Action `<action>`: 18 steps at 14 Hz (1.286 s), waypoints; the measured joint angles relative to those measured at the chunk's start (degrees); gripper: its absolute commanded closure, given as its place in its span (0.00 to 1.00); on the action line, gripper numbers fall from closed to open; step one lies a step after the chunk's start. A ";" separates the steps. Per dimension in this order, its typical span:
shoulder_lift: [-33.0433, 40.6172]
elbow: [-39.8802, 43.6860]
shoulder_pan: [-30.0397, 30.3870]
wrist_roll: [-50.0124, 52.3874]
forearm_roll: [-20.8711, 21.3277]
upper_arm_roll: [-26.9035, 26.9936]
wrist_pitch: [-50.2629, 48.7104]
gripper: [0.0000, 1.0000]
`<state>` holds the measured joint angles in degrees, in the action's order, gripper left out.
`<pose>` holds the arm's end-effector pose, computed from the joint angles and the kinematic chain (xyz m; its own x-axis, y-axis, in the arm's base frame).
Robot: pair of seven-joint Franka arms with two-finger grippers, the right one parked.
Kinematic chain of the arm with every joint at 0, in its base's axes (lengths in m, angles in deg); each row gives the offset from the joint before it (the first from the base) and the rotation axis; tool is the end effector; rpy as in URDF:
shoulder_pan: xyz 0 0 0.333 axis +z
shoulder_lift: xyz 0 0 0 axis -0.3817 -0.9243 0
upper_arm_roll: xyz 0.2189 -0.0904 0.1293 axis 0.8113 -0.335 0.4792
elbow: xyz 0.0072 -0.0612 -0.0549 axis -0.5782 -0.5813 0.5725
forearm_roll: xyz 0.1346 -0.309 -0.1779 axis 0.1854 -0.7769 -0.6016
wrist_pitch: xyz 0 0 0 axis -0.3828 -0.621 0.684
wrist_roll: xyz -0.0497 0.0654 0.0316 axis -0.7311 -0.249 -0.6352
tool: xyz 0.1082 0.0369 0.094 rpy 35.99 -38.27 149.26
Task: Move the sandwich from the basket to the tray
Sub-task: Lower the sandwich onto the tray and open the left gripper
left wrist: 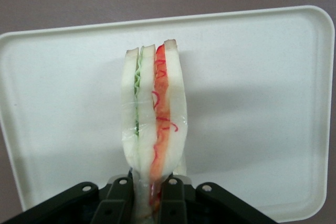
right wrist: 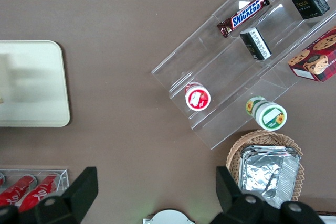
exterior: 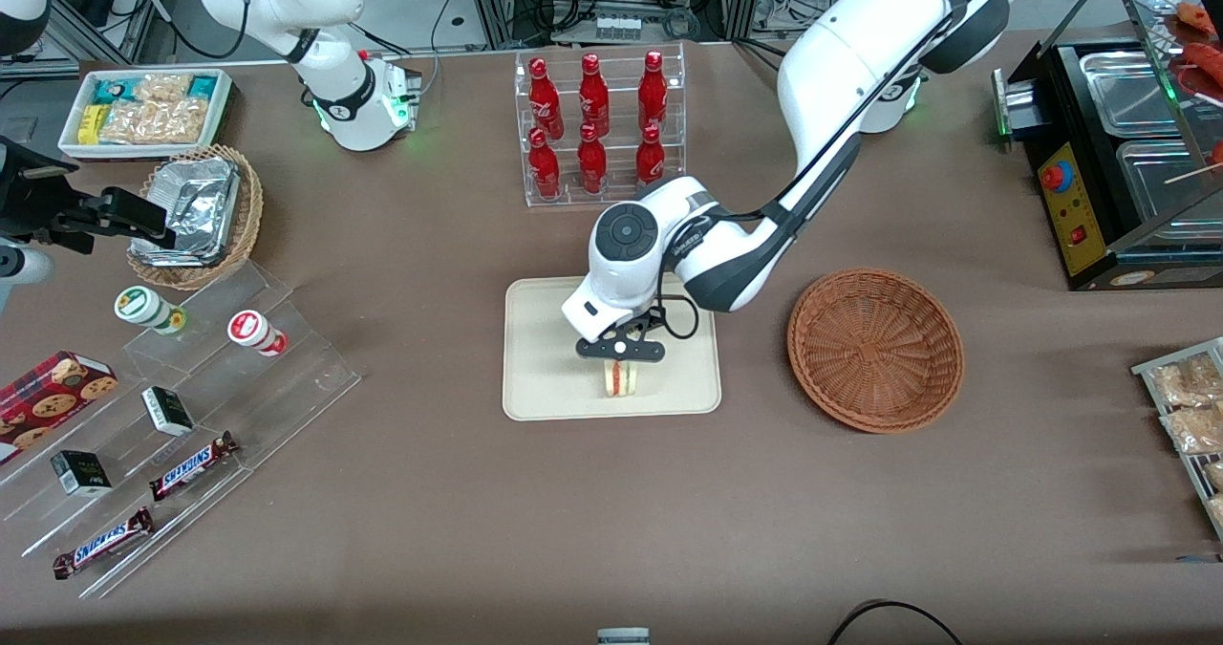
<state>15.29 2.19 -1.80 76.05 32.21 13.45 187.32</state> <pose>0.4812 -0.4945 0.1939 0.9975 -0.0679 -0.0197 -0.0666 -0.9959 0.0614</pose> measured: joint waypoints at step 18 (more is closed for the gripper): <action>8.26 3.20 4.89 4.63 -0.60 0.43 -7.76 0.00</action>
<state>23.54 5.39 3.08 80.68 31.62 13.88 179.56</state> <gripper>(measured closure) 0.000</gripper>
